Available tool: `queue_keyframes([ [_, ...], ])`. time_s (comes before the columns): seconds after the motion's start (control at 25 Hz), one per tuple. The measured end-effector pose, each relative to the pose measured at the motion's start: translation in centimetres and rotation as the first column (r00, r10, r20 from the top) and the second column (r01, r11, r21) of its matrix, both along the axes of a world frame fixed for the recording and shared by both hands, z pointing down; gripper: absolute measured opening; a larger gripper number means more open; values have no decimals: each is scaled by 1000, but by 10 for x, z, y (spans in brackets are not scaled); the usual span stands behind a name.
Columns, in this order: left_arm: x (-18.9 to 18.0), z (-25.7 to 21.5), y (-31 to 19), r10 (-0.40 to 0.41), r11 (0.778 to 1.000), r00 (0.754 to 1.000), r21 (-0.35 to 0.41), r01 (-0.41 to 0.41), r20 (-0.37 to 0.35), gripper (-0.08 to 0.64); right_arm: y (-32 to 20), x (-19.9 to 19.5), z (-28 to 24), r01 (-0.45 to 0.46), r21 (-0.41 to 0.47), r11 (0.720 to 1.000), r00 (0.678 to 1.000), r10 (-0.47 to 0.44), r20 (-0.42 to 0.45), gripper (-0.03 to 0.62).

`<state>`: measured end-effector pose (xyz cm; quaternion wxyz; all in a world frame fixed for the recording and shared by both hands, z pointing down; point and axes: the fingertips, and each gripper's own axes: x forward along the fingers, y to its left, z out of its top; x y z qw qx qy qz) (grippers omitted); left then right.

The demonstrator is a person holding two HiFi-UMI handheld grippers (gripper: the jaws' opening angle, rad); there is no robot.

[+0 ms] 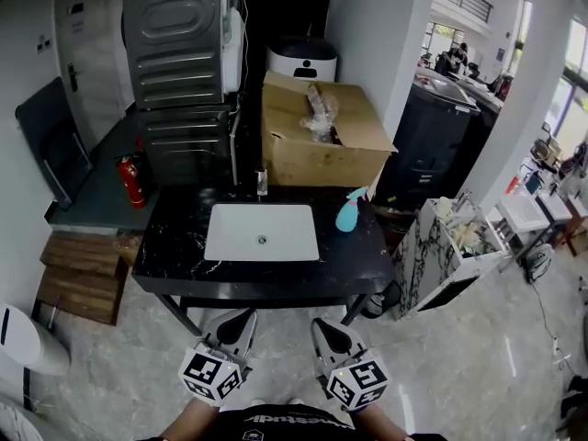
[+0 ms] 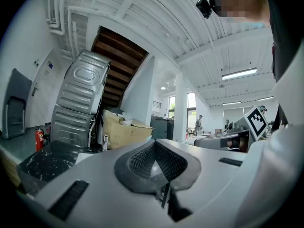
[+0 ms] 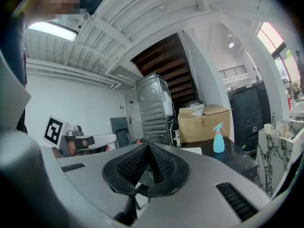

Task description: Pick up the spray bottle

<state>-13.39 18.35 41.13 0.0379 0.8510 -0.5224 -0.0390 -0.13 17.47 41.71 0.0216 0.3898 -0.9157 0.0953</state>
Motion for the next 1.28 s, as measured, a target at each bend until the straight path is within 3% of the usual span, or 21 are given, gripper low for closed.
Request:
queue_keyframes([
  [0.76, 31, 6, -5, 12, 1000, 1000, -16, -13, -18, 14, -1, 31, 2, 4, 28, 1000, 1000, -4, 1, 37],
  [1.28, 90, 4, -15, 24, 1000, 999, -8, -24, 21, 14, -9, 83, 11, 8, 22, 1000, 999, -10, 54, 37],
])
